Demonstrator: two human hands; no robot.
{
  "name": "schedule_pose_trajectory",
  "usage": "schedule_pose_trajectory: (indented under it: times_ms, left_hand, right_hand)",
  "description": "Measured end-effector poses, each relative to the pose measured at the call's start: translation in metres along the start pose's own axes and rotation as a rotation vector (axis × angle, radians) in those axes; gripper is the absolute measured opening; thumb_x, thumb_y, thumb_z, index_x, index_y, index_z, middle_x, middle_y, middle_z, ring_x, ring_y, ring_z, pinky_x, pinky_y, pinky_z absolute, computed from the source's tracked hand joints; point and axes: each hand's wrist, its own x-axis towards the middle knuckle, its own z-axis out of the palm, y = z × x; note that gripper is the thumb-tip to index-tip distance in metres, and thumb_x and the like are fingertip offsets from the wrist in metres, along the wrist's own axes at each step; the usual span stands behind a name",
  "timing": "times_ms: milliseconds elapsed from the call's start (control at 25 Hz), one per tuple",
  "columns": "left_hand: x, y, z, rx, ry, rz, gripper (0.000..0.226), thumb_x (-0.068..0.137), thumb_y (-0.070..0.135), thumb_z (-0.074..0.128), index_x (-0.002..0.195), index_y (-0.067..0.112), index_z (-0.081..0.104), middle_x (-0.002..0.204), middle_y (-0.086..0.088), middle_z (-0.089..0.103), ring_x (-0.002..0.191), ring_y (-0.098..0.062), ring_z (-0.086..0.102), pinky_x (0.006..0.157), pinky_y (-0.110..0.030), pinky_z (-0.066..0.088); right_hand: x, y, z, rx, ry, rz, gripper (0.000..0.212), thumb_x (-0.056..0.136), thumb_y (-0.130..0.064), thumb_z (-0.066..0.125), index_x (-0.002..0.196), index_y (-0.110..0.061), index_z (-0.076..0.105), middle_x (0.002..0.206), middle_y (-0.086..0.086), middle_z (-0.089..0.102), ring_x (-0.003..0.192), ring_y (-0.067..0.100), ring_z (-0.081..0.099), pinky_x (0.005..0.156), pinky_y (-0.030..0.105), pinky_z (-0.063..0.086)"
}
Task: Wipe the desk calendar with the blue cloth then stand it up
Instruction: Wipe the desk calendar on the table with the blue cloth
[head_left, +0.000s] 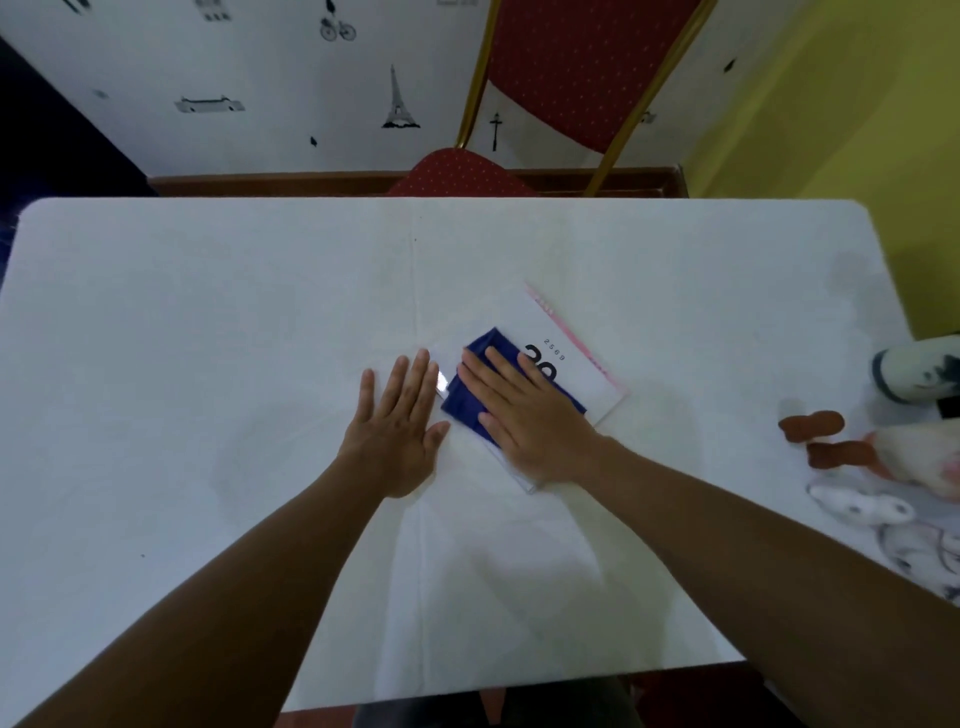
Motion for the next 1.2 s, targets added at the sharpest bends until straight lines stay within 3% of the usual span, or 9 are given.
schedule_pose_trajectory:
  times_ms: [320,400,520,720,840,920,1040,1120,1200]
  left_hand:
    - [-0.006,0.014,-0.021,0.037,-0.038,-0.01,0.078,0.099,0.046,0.024,0.149,0.009,-0.023,0.159,-0.012,-0.029,0.147,-0.028,-0.022,0.121,-0.05,-0.003]
    - [-0.014,0.024,-0.024,0.072,0.038,0.017,0.076,0.097,0.036,0.03,0.152,0.007,-0.014,0.161,-0.016,-0.021,0.148,-0.031,-0.018,0.121,-0.051,-0.001]
    - [-0.023,0.04,-0.022,0.035,0.142,0.103,0.072,0.094,0.027,0.032,0.154,0.008,-0.002,0.164,-0.014,-0.007,0.15,-0.03,-0.01,0.122,-0.047,0.0]
    - [-0.025,0.07,-0.027,-0.102,0.174,0.181,0.074,0.091,0.018,0.041,0.155,0.011,0.006,0.165,-0.008,0.004,0.151,-0.022,0.0,0.122,-0.038,0.0]
    - [-0.026,0.076,-0.035,-0.027,0.24,0.262,0.06,0.093,0.021,0.053,0.148,0.012,0.032,0.161,-0.01,0.023,0.15,-0.026,0.014,0.122,-0.043,0.01]
    - [-0.027,0.075,-0.039,0.034,0.294,0.317,0.039,0.088,0.024,0.065,0.125,0.016,0.054,0.144,-0.008,0.051,0.142,-0.027,0.034,0.12,-0.046,0.019]
    - [-0.041,0.076,-0.054,-0.032,0.22,0.316,0.012,0.093,0.027,0.059,0.102,0.019,0.057,0.099,-0.005,0.068,0.105,-0.026,0.061,0.104,-0.041,0.043]
    - [-0.054,0.079,-0.063,-0.069,0.108,0.285,0.014,0.097,0.027,0.051,0.108,0.019,0.055,0.09,-0.006,0.066,0.087,-0.026,0.061,0.075,-0.038,0.052]
    - [-0.069,0.082,-0.063,-0.081,0.16,0.291,0.02,0.095,0.015,0.052,0.112,0.021,0.058,0.089,-0.005,0.067,0.08,-0.026,0.061,0.063,-0.037,0.049]
  right_hand:
    - [-0.053,-0.013,-0.009,0.186,-0.012,-0.155,0.062,0.103,-0.016,0.046,0.162,-0.015,0.027,0.171,0.001,0.021,0.158,0.018,0.014,0.128,0.038,0.011]
    - [-0.064,-0.01,-0.012,0.297,0.183,0.006,0.061,0.096,-0.008,0.056,0.155,-0.01,0.041,0.162,0.006,0.04,0.151,0.022,0.035,0.125,0.038,0.027]
    - [-0.08,-0.007,-0.006,0.22,0.349,0.312,0.047,0.088,-0.016,0.07,0.133,-0.006,0.062,0.122,0.009,0.064,0.11,0.029,0.061,0.093,0.048,0.053]
    - [-0.079,-0.013,-0.013,0.428,0.237,0.549,0.013,0.093,-0.023,0.072,0.103,-0.015,0.07,0.096,0.0,0.059,0.096,0.025,0.057,0.087,0.037,0.041]
    - [-0.083,-0.019,-0.028,0.619,0.185,0.469,0.007,0.097,-0.018,0.066,0.103,-0.017,0.066,0.1,-0.005,0.056,0.095,0.017,0.057,0.086,0.029,0.047]
    - [-0.093,-0.018,-0.041,0.728,0.114,0.419,0.006,0.1,-0.017,0.062,0.106,-0.019,0.063,0.101,-0.005,0.063,0.091,0.015,0.061,0.08,0.027,0.051]
    - [-0.114,-0.016,-0.052,0.763,0.017,0.397,0.012,0.102,-0.019,0.058,0.112,-0.023,0.063,0.102,-0.002,0.073,0.091,0.016,0.068,0.08,0.034,0.057]
    - [-0.124,-0.015,-0.054,0.689,-0.002,0.337,0.022,0.101,-0.02,0.059,0.122,-0.024,0.066,0.106,0.001,0.076,0.092,0.017,0.07,0.082,0.037,0.058]
    - [-0.133,-0.019,-0.054,0.552,0.071,0.242,0.028,0.1,-0.017,0.059,0.127,-0.019,0.07,0.105,0.003,0.078,0.086,0.022,0.071,0.079,0.041,0.058]
